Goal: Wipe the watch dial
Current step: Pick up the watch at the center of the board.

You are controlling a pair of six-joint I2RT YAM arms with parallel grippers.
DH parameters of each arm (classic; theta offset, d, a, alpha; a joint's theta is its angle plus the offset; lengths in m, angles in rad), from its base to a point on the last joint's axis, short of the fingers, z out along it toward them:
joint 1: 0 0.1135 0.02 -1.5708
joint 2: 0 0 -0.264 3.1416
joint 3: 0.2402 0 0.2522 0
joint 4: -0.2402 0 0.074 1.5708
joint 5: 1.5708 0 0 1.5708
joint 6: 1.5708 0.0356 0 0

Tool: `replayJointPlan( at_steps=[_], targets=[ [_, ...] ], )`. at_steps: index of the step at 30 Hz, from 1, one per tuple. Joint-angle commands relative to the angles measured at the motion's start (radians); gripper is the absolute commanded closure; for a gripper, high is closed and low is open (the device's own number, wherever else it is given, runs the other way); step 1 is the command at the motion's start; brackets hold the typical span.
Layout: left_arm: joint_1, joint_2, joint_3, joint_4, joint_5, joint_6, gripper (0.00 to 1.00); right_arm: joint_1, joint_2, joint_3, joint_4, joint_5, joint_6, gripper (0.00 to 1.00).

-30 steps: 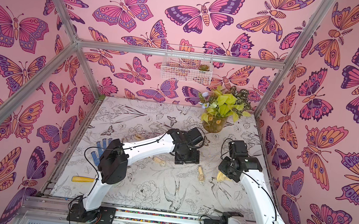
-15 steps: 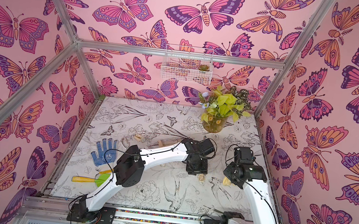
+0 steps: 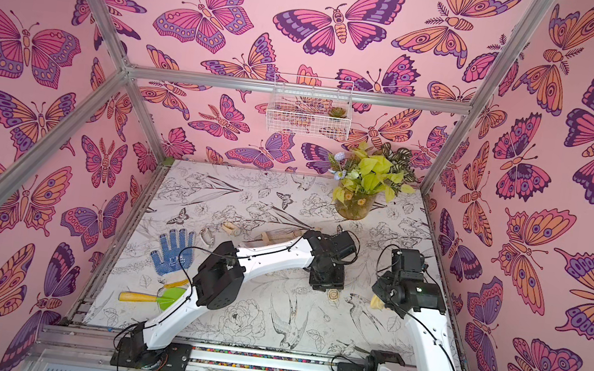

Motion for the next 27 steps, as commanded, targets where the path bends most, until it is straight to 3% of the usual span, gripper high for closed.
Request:
replayJointPlan(
  at_steps=[1, 10, 16, 21, 27],
  targets=[
    [0.01, 0.043, 0.023, -0.006, 0.01, -0.01, 0.49, -0.01, -0.011, -0.001, -0.02, -0.008, 0.002, 1.0],
    [0.019, 0.084, 0.03, -0.002, 0.026, -0.023, 0.54, -0.017, -0.015, 0.008, -0.016, -0.028, -0.009, 1.0],
    [0.028, 0.099, 0.028, 0.001, 0.027, -0.028, 0.65, -0.02, -0.019, 0.002, -0.011, -0.046, -0.012, 1.0],
    [0.039, 0.085, 0.027, 0.008, 0.019, -0.025, 0.8, -0.021, -0.024, -0.007, -0.001, -0.06, -0.007, 1.0],
    [0.054, 0.048, 0.018, 0.009, 0.002, -0.019, 0.8, -0.021, -0.025, -0.012, 0.015, -0.075, -0.009, 1.0]
  ],
)
